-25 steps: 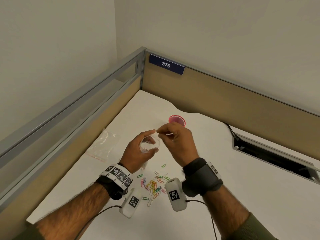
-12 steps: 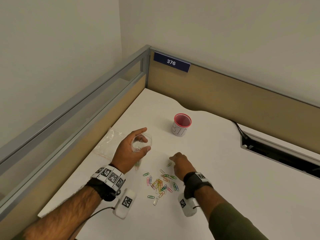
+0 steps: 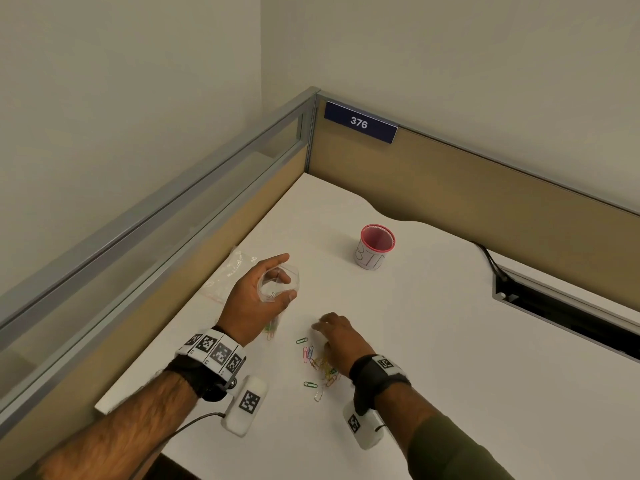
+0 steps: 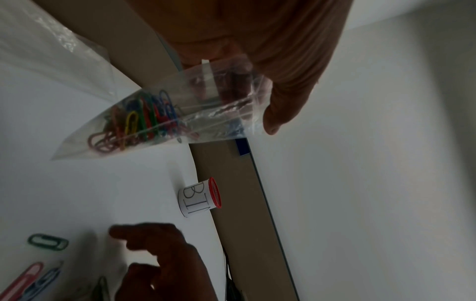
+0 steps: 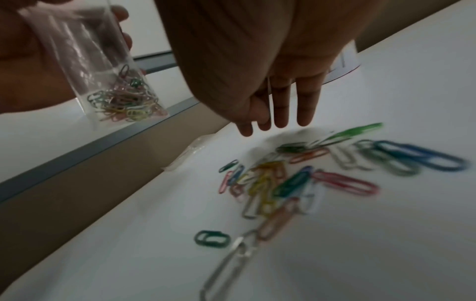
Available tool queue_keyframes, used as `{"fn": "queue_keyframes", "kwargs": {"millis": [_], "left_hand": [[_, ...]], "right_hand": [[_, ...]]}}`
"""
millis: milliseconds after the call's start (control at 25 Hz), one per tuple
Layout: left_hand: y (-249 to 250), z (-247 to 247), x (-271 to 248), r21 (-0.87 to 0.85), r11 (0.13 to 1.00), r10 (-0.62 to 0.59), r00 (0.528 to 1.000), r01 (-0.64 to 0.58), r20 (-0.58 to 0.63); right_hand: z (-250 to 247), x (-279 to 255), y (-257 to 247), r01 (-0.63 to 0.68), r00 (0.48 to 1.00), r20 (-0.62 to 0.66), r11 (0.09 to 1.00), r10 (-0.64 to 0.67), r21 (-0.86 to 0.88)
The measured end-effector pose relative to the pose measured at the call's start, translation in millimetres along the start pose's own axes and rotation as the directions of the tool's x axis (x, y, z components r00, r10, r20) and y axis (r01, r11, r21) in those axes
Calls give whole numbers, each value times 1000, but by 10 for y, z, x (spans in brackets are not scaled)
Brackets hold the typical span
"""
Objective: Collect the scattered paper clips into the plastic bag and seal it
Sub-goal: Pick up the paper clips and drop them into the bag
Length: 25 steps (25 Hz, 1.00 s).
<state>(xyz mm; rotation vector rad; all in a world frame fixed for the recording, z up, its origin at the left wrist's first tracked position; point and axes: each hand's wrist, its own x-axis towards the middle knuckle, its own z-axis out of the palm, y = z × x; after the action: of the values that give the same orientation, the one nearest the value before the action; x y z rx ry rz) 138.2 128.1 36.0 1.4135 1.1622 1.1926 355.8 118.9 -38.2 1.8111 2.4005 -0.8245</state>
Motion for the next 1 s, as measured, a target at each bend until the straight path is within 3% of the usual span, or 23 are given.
{"fn": "queue_keyframes", "kwargs": {"millis": [160,600,800,920,1000], "left_hand": [[-14,-4,-89,2,1000,-3,1000,3,-5],[22,80,-125,-5,1000,24,1000,-24,3],[84,105,-119,3,999,32,999,-32,5],[115,125,-131,8,999,35,999,-35,11],[130,140,-122,0,999,38,999,-38,9]], "right_hand": [[195,-23,-199,147,987,78,981,-138,-126],[461,-568,-56,358,932,38,903,-360,-237],[253,-532,234,181,977,-73,959,-200,-218],[76,-555,365,-49,985,-168,999,46,-10],[-4,-588,432,-153,983,-99,988,156,34]]}}
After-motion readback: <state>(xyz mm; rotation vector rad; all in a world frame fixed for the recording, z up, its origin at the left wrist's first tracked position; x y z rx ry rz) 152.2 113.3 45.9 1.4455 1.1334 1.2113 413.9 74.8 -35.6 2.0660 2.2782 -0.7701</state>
